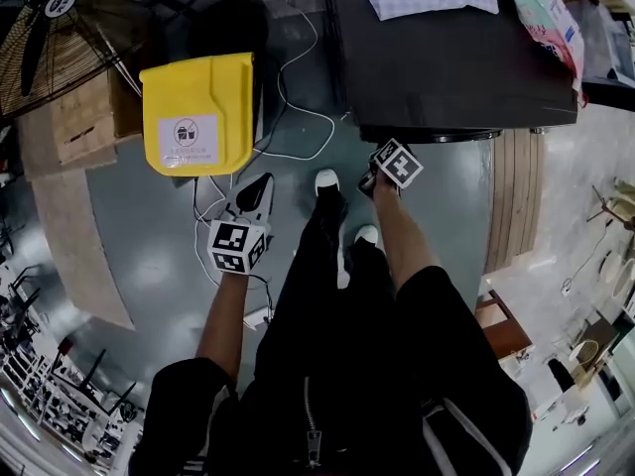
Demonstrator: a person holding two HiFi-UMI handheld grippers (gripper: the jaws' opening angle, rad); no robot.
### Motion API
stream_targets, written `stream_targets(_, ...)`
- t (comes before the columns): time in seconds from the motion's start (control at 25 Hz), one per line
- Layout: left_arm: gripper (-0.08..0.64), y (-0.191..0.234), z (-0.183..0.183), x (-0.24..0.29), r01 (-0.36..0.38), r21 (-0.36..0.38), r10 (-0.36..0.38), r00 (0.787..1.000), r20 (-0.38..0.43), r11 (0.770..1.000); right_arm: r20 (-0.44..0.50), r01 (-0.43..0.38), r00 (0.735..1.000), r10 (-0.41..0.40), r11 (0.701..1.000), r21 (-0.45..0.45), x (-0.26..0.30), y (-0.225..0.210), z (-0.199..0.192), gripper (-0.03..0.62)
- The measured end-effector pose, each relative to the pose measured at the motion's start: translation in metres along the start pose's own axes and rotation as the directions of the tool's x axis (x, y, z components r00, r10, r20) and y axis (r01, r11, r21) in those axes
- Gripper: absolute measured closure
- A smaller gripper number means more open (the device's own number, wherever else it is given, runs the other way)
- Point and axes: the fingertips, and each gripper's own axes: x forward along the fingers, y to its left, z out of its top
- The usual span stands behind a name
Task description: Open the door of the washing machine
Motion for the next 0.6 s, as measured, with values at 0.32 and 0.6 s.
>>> stream_targets(0.32, 0.557, 0.001, -0.001, 0.002, 0.022, 0.012, -0.022, 1.0, -0.003, 1.0, -0.005, 0.06, 0.998, -0.06, 0.994, 0.089, 0.001, -0.005, -0.007, 0.41)
stream_targets(0.6, 0.557, -0.016, 0.006, 0.01, 0.065, 0.037, -0.066, 0.998, 0.017, 0.997, -0.018, 0.045, 0.999, -0.044, 0.997, 0.058, -0.008, -0.015, -0.017, 0.414)
